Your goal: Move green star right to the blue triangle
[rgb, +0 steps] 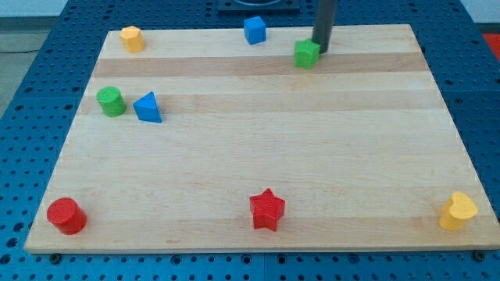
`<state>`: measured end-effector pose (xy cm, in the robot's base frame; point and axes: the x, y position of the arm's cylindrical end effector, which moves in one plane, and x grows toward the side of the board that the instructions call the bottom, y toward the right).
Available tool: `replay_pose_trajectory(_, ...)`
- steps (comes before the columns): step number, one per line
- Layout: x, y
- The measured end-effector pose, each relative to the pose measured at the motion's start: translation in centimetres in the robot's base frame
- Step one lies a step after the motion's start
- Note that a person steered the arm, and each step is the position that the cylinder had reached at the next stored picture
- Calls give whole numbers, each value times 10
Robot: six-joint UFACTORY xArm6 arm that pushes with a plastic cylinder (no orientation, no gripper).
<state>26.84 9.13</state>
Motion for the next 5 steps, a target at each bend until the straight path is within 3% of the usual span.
replay_pose_trajectory(3, 99, -139)
replay_pose_trajectory(5, 167, -157)
